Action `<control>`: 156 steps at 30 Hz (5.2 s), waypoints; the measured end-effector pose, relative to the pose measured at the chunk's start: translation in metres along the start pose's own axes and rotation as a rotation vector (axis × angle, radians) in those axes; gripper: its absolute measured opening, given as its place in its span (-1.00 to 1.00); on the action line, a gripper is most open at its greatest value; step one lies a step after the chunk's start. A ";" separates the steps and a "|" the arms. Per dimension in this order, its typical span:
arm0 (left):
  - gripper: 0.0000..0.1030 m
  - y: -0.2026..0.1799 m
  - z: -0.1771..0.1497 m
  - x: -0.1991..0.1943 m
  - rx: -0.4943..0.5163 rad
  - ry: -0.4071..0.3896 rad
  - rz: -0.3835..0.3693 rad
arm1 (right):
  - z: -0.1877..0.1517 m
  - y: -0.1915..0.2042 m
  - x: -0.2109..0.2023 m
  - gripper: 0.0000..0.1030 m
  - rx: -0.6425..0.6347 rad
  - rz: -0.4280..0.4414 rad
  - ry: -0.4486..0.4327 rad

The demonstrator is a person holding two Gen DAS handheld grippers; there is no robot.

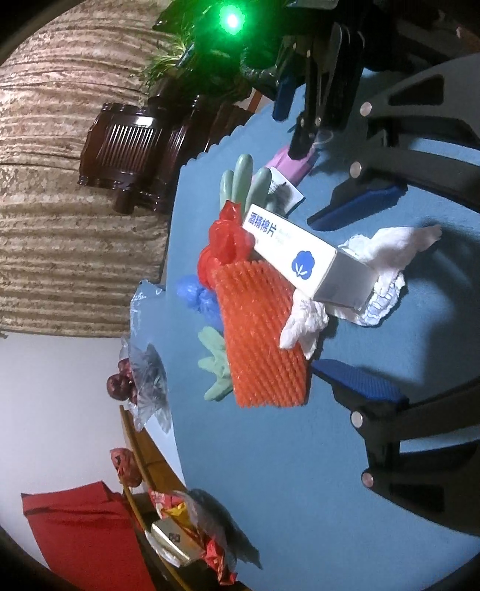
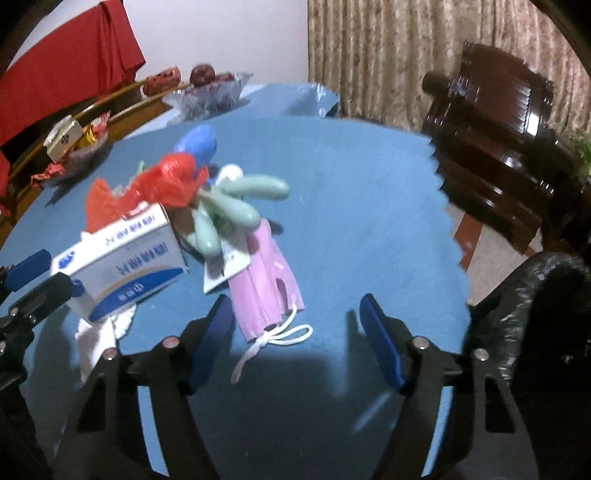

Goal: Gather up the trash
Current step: 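Grasp white cotton-pad box with left gripper while right gripper grasps pink mask, then carry box and mask over the bin and release both, then return both grippers to the table items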

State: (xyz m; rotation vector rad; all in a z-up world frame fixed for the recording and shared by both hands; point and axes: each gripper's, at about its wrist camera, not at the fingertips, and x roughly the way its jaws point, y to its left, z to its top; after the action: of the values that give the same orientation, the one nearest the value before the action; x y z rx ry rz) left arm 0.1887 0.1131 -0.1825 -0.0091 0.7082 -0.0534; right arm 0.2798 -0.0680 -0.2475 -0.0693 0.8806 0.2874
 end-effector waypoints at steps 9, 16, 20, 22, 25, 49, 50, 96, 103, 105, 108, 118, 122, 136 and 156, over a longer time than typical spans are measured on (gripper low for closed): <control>0.17 -0.009 0.002 0.015 0.016 0.013 -0.033 | 0.005 0.005 0.011 -0.39 -0.026 0.065 0.043; -0.18 -0.018 0.004 0.018 0.025 0.023 -0.045 | 0.005 0.009 0.000 -0.94 -0.020 0.130 0.030; -0.29 -0.023 0.006 0.010 0.032 0.003 -0.039 | 0.008 0.008 -0.024 -0.94 -0.018 0.109 -0.026; -0.36 -0.026 0.008 0.003 0.028 -0.006 -0.043 | 0.009 0.005 -0.035 -0.94 -0.009 0.109 -0.043; -0.39 -0.030 0.010 -0.009 0.021 -0.015 -0.053 | 0.009 0.003 -0.054 -0.94 -0.009 0.099 -0.068; -0.42 -0.080 0.014 -0.087 0.083 -0.091 -0.082 | -0.013 -0.020 -0.162 -0.94 0.049 0.079 -0.183; -0.42 -0.084 0.015 -0.089 0.086 -0.093 -0.091 | -0.014 -0.022 -0.166 -0.94 0.053 0.073 -0.188; -0.42 -0.321 0.013 -0.070 0.327 -0.032 -0.461 | -0.140 -0.217 -0.261 -0.93 0.361 -0.328 -0.179; -0.40 -0.336 0.007 -0.054 0.333 0.004 -0.487 | -0.155 -0.232 -0.242 -0.85 0.402 -0.339 -0.137; -0.39 -0.337 0.007 -0.051 0.334 0.006 -0.493 | -0.156 -0.236 -0.239 -0.79 0.408 -0.346 -0.132; -0.19 -0.334 0.008 -0.047 0.324 0.016 -0.505 | -0.158 -0.237 -0.237 -0.29 0.414 -0.370 -0.130; 0.53 -0.297 0.018 -0.058 0.267 -0.040 -0.465 | -0.155 -0.229 -0.251 0.86 0.422 -0.403 -0.208; 0.69 -0.264 0.022 -0.068 0.235 -0.072 -0.407 | -0.140 -0.210 -0.254 0.90 0.381 -0.364 -0.243; 0.77 -0.109 0.019 -0.092 0.073 -0.104 -0.087 | -0.075 -0.108 -0.213 0.90 0.209 -0.134 -0.248; 0.62 0.002 -0.008 -0.059 -0.052 -0.028 0.074 | -0.021 0.004 -0.114 0.90 0.006 0.056 -0.209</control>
State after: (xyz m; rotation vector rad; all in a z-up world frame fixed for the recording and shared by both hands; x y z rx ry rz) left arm 0.1387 0.1187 -0.1507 -0.0329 0.6812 0.0361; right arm 0.1939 -0.0927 -0.1727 -0.0092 0.6760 0.3378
